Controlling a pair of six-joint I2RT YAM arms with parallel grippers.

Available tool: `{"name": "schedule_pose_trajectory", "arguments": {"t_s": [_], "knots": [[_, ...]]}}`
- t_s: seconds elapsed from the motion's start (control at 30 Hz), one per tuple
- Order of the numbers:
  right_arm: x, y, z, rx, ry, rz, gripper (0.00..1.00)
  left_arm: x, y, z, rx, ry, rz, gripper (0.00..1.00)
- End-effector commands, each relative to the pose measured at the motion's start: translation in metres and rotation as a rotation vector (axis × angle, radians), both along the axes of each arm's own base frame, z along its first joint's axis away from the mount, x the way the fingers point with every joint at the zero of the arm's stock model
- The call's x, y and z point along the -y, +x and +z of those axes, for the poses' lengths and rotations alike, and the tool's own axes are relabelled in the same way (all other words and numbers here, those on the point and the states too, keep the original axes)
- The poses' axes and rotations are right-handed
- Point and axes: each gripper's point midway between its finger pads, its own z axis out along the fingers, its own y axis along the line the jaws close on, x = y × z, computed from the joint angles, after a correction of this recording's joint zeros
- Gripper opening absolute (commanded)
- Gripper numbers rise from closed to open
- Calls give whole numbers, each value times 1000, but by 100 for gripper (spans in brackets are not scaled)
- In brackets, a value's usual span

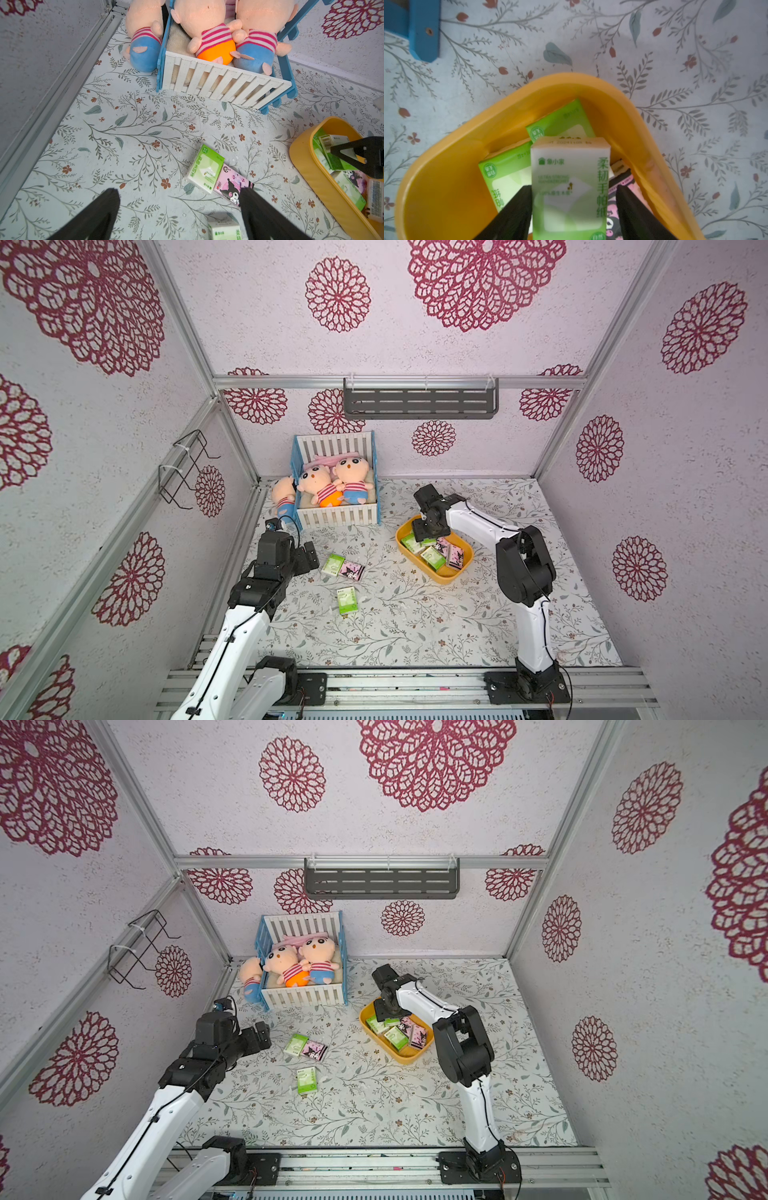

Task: Put the pocket tissues into the storage box
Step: Place the pocket tissues in the storage box, then pick up the pocket tissues from the center of the board.

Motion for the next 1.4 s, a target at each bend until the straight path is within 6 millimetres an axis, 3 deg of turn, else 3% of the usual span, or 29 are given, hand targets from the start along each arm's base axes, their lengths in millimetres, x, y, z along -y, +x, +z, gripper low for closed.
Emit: {"name": "schedule_pose_trajectory", "arguments": {"t_s": [0.0, 0.13, 0.2, 0.3, 0.53, 0.67, 0.77, 1.1, 1.37], "knots": [[-1, 14, 26, 69, 7, 2, 70, 1, 0, 2, -4, 18, -12, 97], [-15, 8, 60, 146, 23, 43, 70, 1, 0, 1, -6, 19, -13, 97], [-33, -3, 77, 175, 44, 95, 70, 2, 0, 0, -9, 16, -14, 97], [-68, -32, 85, 188, 49, 189, 71, 2, 0, 0, -10, 15, -14, 97], [-153, -133, 67, 95, 168, 379, 73, 1, -1, 2, -4, 21, -5, 97], [-198, -204, 40, -14, 216, 489, 76, -2, -1, 2, -5, 32, 12, 97], [-218, -235, 15, -84, 204, 521, 79, -3, -1, 2, -5, 33, 17, 97], [-239, -226, -17, -160, 151, 432, 84, -1, -3, 1, -12, 36, 9, 97], [-255, -219, -22, -181, 175, 426, 85, 2, -2, 1, -15, 44, -3, 97]]}}
